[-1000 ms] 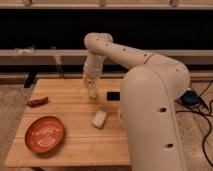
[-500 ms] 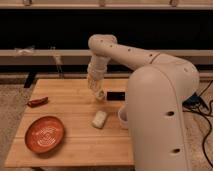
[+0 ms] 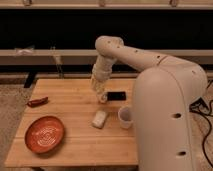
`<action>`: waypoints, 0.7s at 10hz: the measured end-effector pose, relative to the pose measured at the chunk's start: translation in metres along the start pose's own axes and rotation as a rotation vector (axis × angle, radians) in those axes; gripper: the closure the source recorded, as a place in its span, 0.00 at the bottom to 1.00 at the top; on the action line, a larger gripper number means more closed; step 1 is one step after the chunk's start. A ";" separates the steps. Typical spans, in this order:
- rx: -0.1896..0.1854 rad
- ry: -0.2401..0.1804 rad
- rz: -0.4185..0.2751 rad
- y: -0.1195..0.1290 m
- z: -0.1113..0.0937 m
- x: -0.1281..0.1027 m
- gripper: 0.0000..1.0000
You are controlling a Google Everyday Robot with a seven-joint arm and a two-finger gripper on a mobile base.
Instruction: Stand the bottle upright
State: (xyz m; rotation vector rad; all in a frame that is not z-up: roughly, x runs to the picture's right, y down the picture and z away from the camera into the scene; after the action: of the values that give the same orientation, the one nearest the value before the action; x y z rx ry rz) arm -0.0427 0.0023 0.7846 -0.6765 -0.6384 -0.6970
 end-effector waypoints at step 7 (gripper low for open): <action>0.022 -0.048 0.004 0.003 -0.011 0.017 1.00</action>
State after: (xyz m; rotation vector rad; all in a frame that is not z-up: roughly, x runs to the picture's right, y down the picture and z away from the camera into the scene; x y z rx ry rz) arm -0.0267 -0.0099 0.7884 -0.6757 -0.6874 -0.6705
